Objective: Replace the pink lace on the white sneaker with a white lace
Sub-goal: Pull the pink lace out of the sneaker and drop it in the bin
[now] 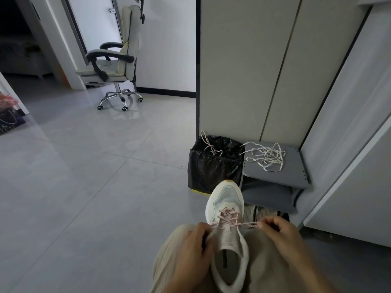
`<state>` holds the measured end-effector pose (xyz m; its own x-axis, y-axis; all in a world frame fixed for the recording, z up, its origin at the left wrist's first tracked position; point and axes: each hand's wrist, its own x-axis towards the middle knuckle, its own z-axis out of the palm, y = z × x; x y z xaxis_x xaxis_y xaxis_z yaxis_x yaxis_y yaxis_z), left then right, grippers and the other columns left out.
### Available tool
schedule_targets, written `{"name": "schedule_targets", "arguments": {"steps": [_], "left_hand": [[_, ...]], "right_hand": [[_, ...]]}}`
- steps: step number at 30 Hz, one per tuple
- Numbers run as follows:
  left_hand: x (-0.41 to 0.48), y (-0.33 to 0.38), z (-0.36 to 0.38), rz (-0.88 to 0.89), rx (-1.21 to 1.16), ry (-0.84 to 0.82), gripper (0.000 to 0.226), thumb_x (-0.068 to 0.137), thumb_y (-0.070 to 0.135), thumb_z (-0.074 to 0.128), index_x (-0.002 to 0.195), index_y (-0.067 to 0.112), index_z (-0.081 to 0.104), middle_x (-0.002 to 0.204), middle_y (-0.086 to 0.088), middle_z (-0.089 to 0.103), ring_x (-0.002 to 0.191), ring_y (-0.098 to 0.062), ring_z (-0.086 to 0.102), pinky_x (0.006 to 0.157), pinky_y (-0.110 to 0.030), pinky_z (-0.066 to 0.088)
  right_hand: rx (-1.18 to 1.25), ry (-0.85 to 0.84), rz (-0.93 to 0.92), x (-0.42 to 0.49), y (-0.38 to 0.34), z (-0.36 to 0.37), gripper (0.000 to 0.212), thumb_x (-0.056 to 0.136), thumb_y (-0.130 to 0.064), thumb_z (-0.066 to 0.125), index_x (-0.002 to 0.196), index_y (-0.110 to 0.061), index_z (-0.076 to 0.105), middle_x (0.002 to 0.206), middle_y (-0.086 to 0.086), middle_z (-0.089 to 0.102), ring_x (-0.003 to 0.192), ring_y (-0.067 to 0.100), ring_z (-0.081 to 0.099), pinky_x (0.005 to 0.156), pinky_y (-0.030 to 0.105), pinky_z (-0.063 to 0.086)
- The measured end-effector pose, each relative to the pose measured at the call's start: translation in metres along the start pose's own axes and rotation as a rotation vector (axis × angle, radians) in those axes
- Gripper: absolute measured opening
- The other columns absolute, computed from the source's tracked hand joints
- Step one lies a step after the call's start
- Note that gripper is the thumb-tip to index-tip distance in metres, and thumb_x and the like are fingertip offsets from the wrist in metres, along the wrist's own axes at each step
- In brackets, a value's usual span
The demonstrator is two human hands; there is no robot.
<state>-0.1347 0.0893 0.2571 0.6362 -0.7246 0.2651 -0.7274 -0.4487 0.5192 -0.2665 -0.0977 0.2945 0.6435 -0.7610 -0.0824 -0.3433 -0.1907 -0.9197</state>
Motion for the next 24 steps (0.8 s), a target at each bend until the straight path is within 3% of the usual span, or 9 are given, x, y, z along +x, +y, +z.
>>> {"name": "schedule_targets", "arguments": {"steps": [3,6,9,12,16,18,21,24], "left_hand": [[0.002,0.002,0.000,0.034,0.027,-0.004,0.034,0.087,0.064,0.023,0.086,0.037,0.044,0.069,0.007,0.049,0.064,-0.009,0.049,0.059,-0.034,0.045],[0.001,0.004,-0.001,0.036,0.018,-0.008,0.033,0.087,0.064,0.024,0.080,0.038,0.042,0.067,0.006,0.047,0.062,-0.009,0.048,0.057,-0.035,0.044],[-0.001,0.004,-0.003,0.006,-0.006,-0.006,0.029,0.087,0.062,0.029,0.081,0.037,0.043,0.069,0.008,0.048,0.064,-0.008,0.049,0.058,-0.035,0.045],[-0.003,0.006,-0.006,-0.045,-0.043,0.013,0.026,0.085,0.060,0.031,0.083,0.037,0.045,0.071,0.009,0.049,0.069,-0.006,0.049,0.060,-0.028,0.044],[-0.002,0.008,-0.007,-0.026,-0.058,0.014,0.028,0.085,0.060,0.029,0.085,0.038,0.046,0.071,0.011,0.050,0.068,-0.005,0.049,0.060,-0.025,0.043],[0.000,0.007,-0.006,-0.012,-0.056,0.005,0.030,0.086,0.062,0.027,0.085,0.039,0.046,0.070,0.011,0.051,0.067,-0.005,0.050,0.059,-0.026,0.044],[0.002,0.009,-0.007,0.009,-0.032,-0.020,0.024,0.086,0.061,0.028,0.079,0.042,0.040,0.066,0.011,0.047,0.064,-0.006,0.048,0.053,-0.019,0.034],[0.002,0.012,-0.010,-0.009,-0.035,-0.035,0.023,0.086,0.058,0.033,0.080,0.039,0.044,0.067,0.010,0.047,0.067,-0.007,0.048,0.054,-0.018,0.032]], "right_hand": [[-0.059,0.058,-0.226,0.002,-0.006,0.013,0.011,0.082,-0.025,0.068,0.087,-0.031,0.061,0.093,-0.007,0.056,0.084,0.006,0.054,0.069,0.010,0.042],[-0.546,-0.056,-0.524,0.007,-0.019,0.030,0.016,0.072,-0.026,0.077,0.084,-0.030,0.067,0.089,-0.012,0.051,0.087,0.004,0.051,0.073,0.015,0.036],[-0.878,-0.076,-0.600,0.008,-0.031,0.044,0.020,0.062,-0.028,0.084,0.069,-0.024,0.065,0.077,-0.010,0.051,0.076,0.012,0.055,0.065,0.019,0.033],[-0.736,-0.147,-0.511,0.014,-0.032,0.031,0.008,0.083,-0.025,0.066,0.081,-0.017,0.064,0.083,-0.011,0.043,0.082,0.008,0.047,0.066,0.013,0.033],[-0.249,0.082,-0.192,0.014,-0.012,-0.008,0.010,0.088,-0.013,0.060,0.080,-0.019,0.057,0.081,-0.002,0.053,0.073,0.012,0.052,0.061,0.010,0.037],[-0.187,0.043,-0.061,0.009,0.001,-0.007,0.015,0.089,-0.013,0.057,0.080,-0.024,0.053,0.085,0.001,0.056,0.079,0.018,0.055,0.060,0.013,0.034],[-0.232,0.053,-0.227,0.006,0.005,0.013,0.020,0.084,-0.012,0.066,0.082,-0.029,0.055,0.093,-0.006,0.050,0.090,0.015,0.053,0.068,0.010,0.036],[-0.611,0.050,-0.619,0.007,-0.011,0.032,0.014,0.069,-0.036,0.069,0.082,-0.030,0.066,0.088,-0.010,0.052,0.085,0.006,0.041,0.074,0.012,0.033]]}}
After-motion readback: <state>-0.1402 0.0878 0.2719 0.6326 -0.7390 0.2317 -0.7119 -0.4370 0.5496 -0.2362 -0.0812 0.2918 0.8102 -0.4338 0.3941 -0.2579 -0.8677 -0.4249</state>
